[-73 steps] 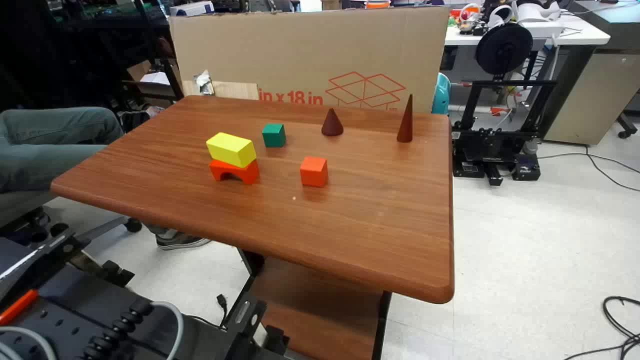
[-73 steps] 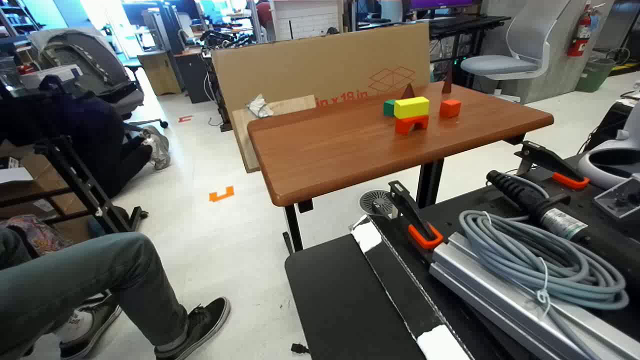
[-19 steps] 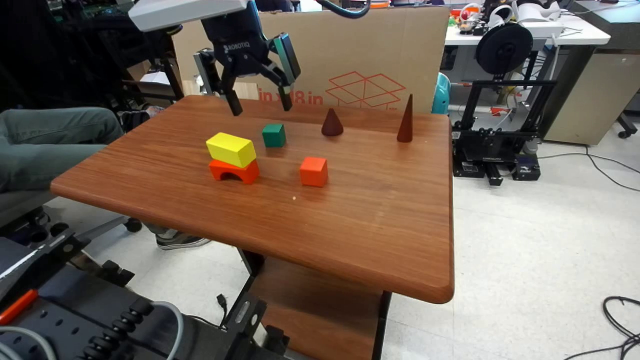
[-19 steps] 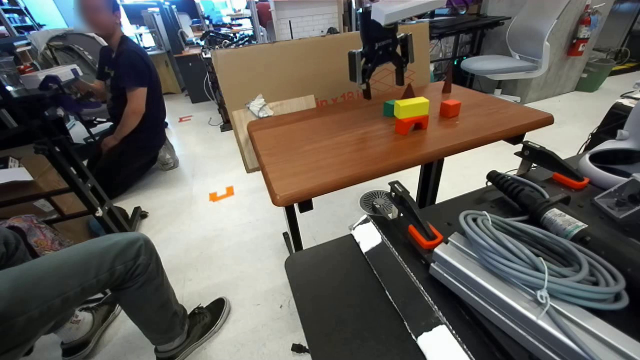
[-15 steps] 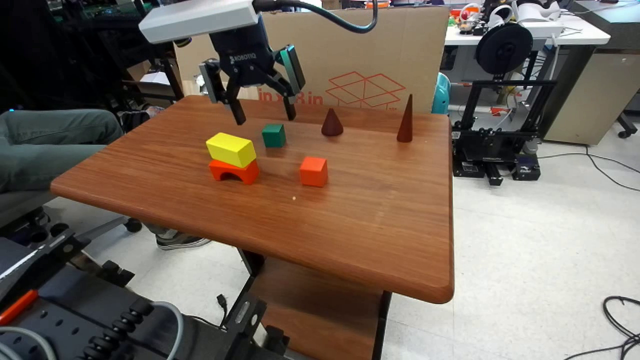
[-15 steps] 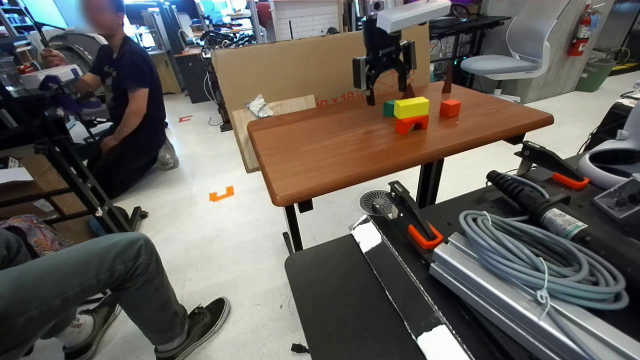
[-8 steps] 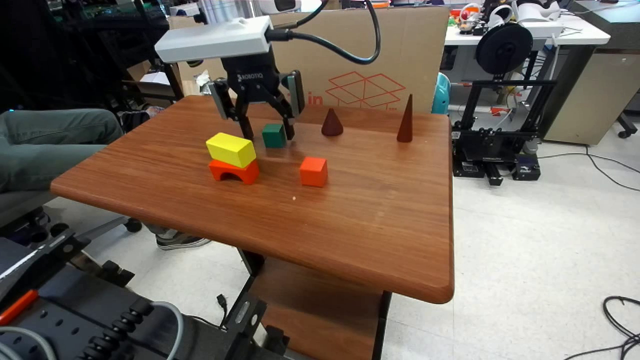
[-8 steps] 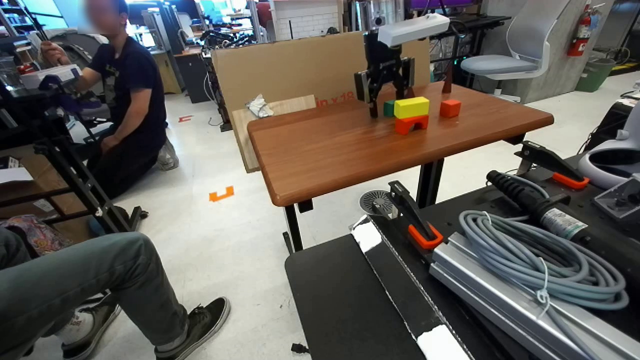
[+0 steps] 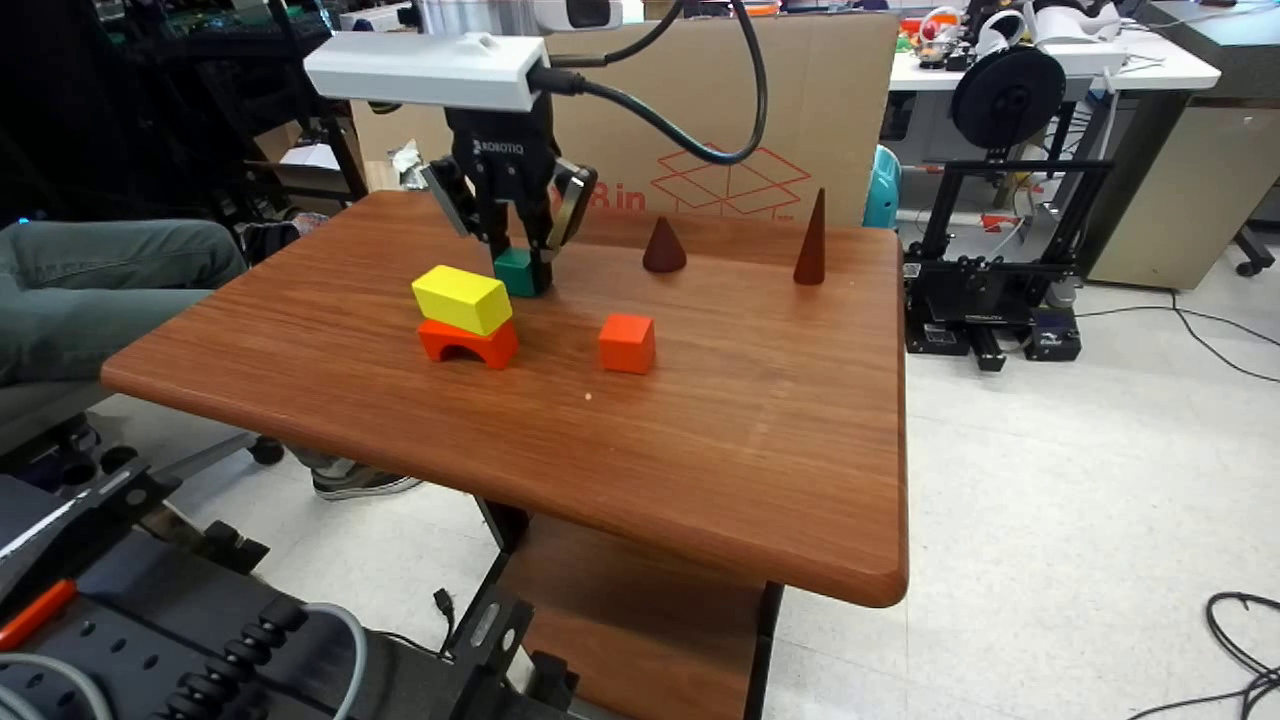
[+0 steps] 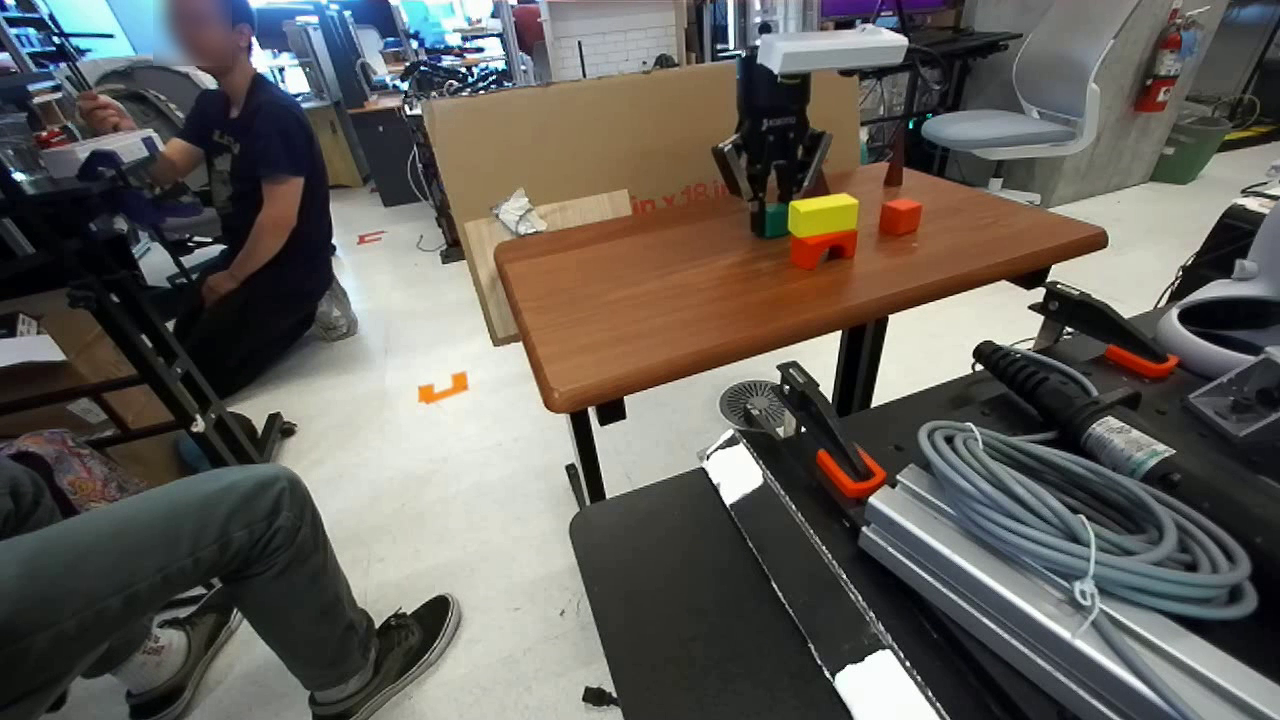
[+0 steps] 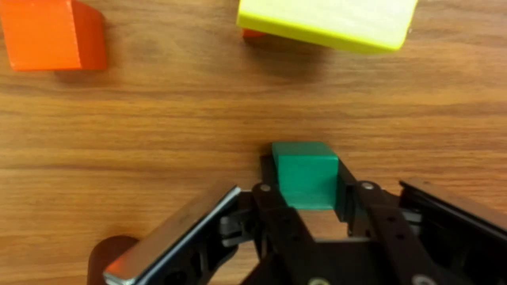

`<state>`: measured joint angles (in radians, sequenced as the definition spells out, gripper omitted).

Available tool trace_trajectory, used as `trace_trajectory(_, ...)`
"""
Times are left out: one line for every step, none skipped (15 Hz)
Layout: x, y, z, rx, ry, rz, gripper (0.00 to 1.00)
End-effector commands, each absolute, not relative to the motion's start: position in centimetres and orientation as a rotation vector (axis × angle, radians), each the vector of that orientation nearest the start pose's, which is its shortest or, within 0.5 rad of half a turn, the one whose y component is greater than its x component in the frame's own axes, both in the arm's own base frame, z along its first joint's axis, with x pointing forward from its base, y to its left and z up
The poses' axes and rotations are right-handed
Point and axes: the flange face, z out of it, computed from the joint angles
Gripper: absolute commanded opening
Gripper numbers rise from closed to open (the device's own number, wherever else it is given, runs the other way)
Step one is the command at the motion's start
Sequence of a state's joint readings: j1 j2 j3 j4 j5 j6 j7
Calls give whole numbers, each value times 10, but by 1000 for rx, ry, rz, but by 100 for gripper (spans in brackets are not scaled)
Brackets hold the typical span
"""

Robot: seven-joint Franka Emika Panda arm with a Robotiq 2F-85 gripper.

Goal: Put the green cube on top of the yellow block

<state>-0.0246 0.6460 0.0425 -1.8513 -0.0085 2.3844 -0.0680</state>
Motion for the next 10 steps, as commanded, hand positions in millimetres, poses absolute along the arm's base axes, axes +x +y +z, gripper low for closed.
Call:
trace_trajectory(619, 3, 186, -3004, -40, 284, 8)
trace_trajectory(611, 5, 193, -2969, -31, 341, 8)
trace_trajectory(605, 6, 199, -2945, 0, 390, 8)
trace_trajectory(598, 8, 206, -2932, 45, 422, 8)
trace_trajectory(593, 10, 214, -2922, 79, 439, 8)
trace_trajectory(589, 11, 221, -2920, 122, 436, 8)
trace_trajectory(585, 12, 228, -2919, 154, 434, 8)
trace_trajectory(581, 13, 235, -2925, 187, 418, 8)
trace_trajectory(577, 14, 241, -2935, 216, 409, 8)
trace_trajectory(573, 15, 247, -2947, 245, 393, 8)
